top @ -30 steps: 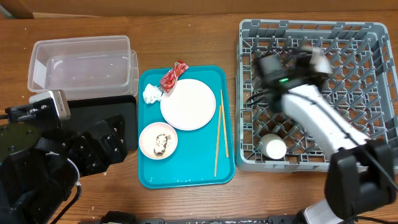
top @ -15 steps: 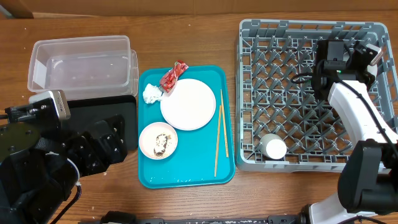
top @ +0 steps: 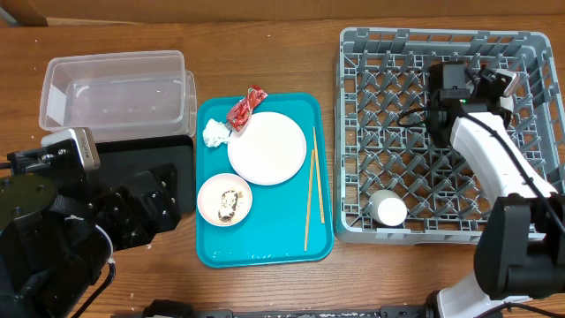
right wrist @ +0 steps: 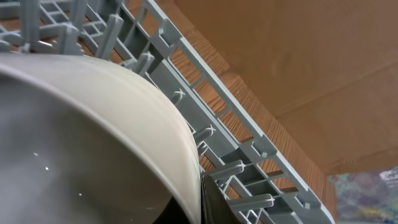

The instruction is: Sort waste into correct bins and load items into the dishwasher

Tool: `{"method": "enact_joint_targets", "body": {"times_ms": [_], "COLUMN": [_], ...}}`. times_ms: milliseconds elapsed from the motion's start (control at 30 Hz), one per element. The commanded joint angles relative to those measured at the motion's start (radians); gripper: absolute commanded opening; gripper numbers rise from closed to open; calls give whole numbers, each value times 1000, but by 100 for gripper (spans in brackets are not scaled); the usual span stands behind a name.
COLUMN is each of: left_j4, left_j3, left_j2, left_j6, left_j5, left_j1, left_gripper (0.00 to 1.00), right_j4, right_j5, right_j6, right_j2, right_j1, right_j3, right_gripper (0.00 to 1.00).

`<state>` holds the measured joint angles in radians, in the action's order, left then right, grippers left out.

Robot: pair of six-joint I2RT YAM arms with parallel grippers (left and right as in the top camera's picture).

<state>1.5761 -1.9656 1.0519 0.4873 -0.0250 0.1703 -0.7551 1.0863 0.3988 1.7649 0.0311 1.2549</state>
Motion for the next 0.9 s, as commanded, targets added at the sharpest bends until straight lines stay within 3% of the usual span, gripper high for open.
{"method": "enact_joint_targets", "body": {"times_ms": [0, 233, 433, 533, 867], "left_j4": [-2, -2, -2, -2, -2], "left_j3": [-7, -7, -7, -7, -7], "left_j2": [2, 2, 2, 2, 2], "left_j6": [-8, -8, -8, -9, -8], "left_j5": [-1, -1, -1, -1, -1], "left_j1": [-2, -2, -2, -2, -2], "left_gripper": [100, 100, 100, 100, 100], "right_j4": [-17, -19, 15, 50, 37], "right_j5": [-16, 104, 278, 351, 216], "right_j6": [-2, -2, -3, -3, -3], "right_j2": [24, 24, 24, 24, 24], "right_j1": [94, 240, 261, 227, 31], "right_j3": [-10, -10, -10, -10, -10], "right_gripper": [4, 4, 4, 4, 4]}}
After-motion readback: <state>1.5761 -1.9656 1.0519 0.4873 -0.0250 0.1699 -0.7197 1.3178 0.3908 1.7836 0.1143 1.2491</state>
